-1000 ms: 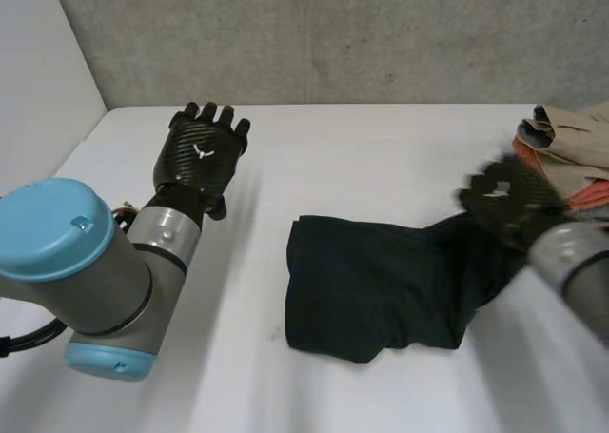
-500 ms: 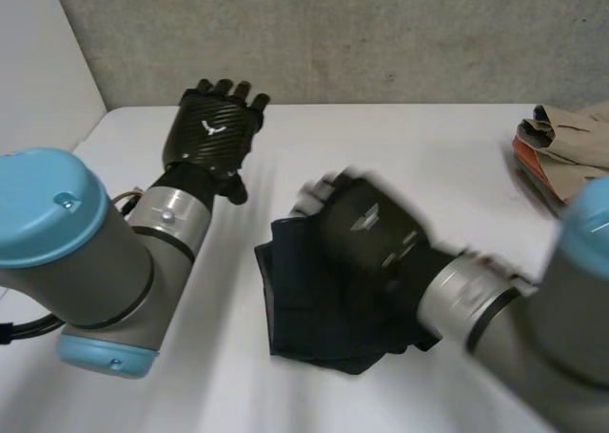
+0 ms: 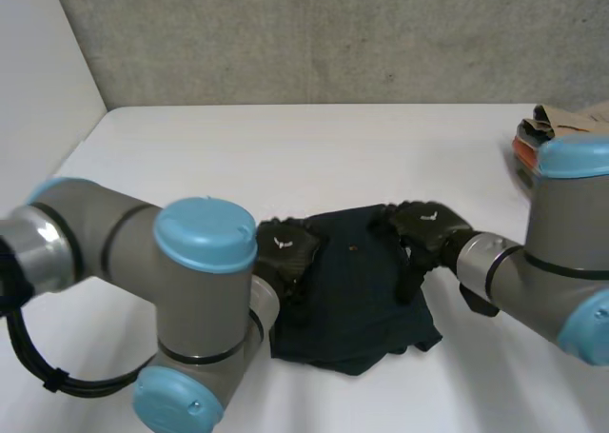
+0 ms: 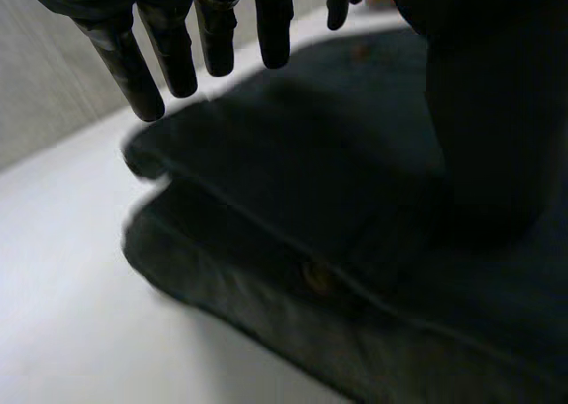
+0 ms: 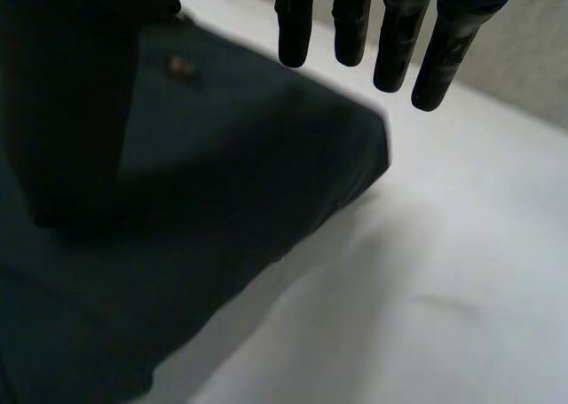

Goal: Fold the laundry.

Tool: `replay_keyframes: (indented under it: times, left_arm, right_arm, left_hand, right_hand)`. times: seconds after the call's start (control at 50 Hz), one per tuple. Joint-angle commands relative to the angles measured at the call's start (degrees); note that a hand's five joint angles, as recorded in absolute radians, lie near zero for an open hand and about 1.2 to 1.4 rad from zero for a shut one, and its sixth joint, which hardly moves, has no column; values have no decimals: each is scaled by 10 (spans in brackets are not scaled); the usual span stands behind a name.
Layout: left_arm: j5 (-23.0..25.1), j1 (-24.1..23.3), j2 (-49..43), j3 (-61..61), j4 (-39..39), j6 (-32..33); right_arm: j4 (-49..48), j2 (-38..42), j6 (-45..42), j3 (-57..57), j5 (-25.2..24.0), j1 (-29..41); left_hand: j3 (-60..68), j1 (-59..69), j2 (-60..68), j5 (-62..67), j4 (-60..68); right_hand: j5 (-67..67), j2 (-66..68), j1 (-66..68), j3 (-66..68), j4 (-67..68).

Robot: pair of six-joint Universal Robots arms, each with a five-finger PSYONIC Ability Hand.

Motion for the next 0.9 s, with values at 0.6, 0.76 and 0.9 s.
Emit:
replay_keyframes:
  times: [0.6, 0.76, 0.9]
  left_arm:
    - [226, 95, 165, 84, -85, 97]
    - [259, 108, 165, 118, -148, 98]
    - [275, 100, 165, 121, -148, 99]
  right_arm:
    - [-158, -192, -120, 227, 91, 87]
    - [-248, -184, -87, 313, 84, 109]
    - [-326, -122, -92, 339, 77, 139]
  left_hand:
    - [-17, -9, -13, -24, -14]
    - [-17, -9, -13, -24, -14]
    - [-17, -9, -13, -24, -14]
  right_hand:
    - [-37, -26, -15, -18, -32]
    - [-37, -26, -15, -18, -32]
    - [-37, -26, -15, -18, -32]
